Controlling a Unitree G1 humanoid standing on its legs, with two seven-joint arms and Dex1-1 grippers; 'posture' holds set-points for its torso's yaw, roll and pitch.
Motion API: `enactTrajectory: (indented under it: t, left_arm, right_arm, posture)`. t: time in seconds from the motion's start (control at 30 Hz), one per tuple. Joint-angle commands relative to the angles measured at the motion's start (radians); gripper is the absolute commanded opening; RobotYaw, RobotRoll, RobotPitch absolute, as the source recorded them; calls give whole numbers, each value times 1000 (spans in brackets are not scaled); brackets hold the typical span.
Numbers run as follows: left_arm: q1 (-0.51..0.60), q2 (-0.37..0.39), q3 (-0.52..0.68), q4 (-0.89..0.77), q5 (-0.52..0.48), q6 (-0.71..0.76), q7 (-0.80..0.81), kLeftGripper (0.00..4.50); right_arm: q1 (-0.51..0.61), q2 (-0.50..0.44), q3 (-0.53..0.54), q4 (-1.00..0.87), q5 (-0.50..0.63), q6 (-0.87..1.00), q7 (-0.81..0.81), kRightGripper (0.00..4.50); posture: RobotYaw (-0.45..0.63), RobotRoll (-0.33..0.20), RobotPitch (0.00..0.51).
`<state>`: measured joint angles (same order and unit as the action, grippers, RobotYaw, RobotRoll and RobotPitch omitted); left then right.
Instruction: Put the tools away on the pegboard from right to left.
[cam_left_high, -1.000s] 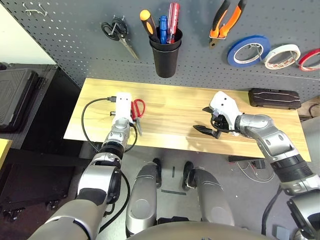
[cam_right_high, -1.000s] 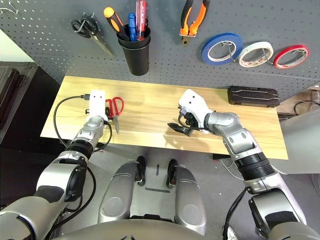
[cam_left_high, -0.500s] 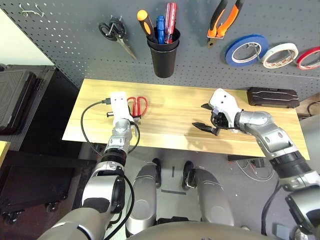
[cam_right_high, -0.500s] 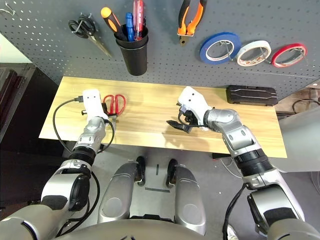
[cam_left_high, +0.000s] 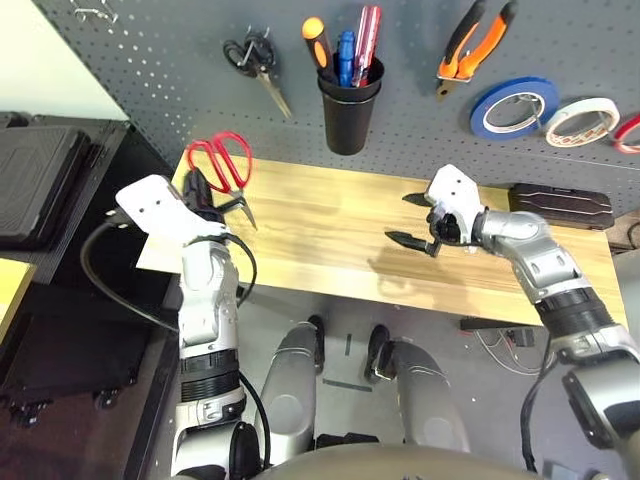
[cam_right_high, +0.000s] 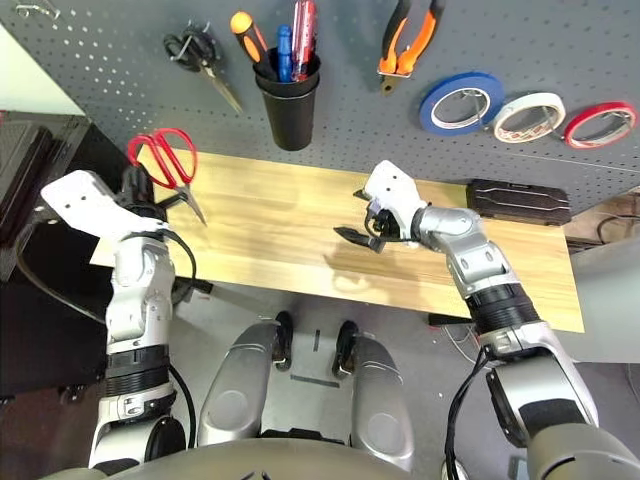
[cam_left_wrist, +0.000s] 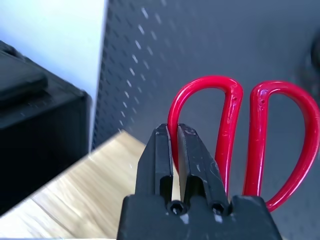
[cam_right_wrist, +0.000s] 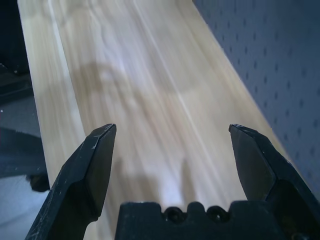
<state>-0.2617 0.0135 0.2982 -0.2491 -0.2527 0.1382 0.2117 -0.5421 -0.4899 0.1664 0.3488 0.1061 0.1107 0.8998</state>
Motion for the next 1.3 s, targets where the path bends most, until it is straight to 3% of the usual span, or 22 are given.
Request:
enactTrajectory:
  t: [0.03, 0.37, 0.87, 1.07, 1.3]
  left_arm:
    - [-19, 6, 15, -70, -29, 46, 15, 22]
    - [-193, 41, 21, 53, -114, 57, -81, 22]
    - [-297, 82, -25, 228, -177, 43, -286, 22]
    - [-366, 82, -22, 372, -150, -27, -300, 22]
    - [-497, 114, 1, 667, -104, -159, -301, 22]
  right_arm:
    - [6, 8, -16, 42, 4, -31, 8, 4500]
    - [-13, 50, -45, 39, 18, -74, -10, 4500]
    - [38, 36, -64, -38, 17, -48, -41, 4500]
    - [40, 40, -61, -47, 13, -42, -50, 4500]
    - [38, 47, -54, -53, 10, -38, -59, 4500]
  posture:
    - [346, 0, 210]
    - [303, 0, 194]
    - [246, 0, 187]
    - [235, 0, 186]
    - [218, 0, 187]
